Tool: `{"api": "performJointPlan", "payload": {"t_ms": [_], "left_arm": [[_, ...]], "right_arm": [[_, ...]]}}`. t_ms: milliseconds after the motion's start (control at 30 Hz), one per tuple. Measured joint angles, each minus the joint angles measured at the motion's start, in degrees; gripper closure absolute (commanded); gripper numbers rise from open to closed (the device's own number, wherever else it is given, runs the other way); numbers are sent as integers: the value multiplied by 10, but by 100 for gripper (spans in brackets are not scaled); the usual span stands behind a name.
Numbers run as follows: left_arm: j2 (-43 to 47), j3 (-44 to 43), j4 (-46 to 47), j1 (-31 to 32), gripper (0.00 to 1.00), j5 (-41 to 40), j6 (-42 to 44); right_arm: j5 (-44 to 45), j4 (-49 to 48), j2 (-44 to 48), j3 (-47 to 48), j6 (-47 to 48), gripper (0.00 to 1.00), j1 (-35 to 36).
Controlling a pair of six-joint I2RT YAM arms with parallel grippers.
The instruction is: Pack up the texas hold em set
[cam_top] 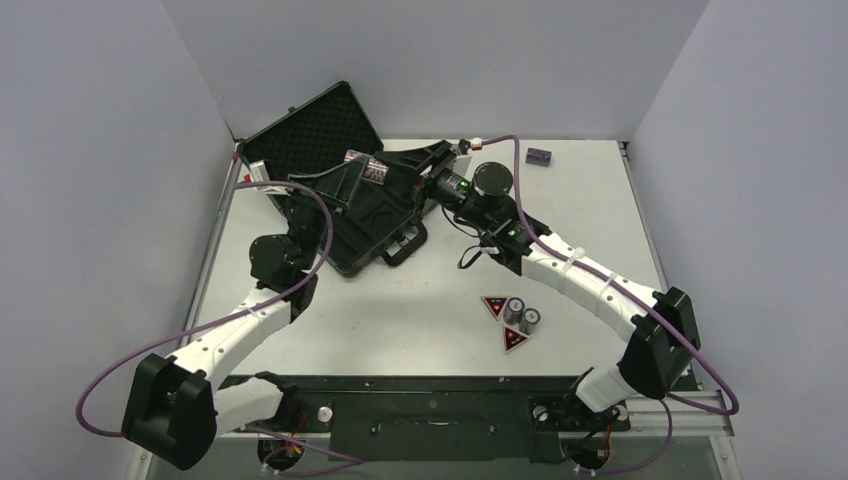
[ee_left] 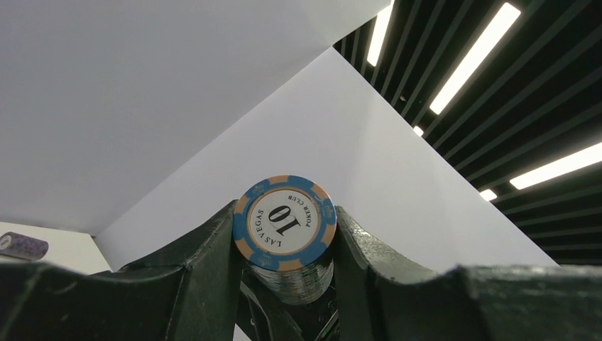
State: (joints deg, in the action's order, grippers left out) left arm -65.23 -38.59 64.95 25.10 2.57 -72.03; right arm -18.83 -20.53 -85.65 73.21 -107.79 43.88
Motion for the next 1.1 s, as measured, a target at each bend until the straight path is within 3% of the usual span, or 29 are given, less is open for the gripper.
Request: {"api": "performJointPlan", "payload": {"t_ms": [33, 133, 267, 567, 800, 1100], "left_arm": [[0, 0, -2, 0, 100, 0, 0], [6, 0, -14, -1, 100, 0, -2], [18, -7, -64, -6, 100, 3, 5], [58, -75, -273, -30, 100, 23, 42], [108, -85, -395, -31, 100, 14, 83], [105, -189, -717, -48, 100, -30, 129]], "right_arm": [[1, 0, 0, 0, 0, 69, 0], [2, 2, 0, 0, 3, 46, 0], [3, 4, 2, 0, 14, 25, -4], [2, 78, 72, -20, 84, 19, -58], [0, 223, 183, -35, 195, 19, -157], [1, 424, 306, -60, 333, 20, -235]]}}
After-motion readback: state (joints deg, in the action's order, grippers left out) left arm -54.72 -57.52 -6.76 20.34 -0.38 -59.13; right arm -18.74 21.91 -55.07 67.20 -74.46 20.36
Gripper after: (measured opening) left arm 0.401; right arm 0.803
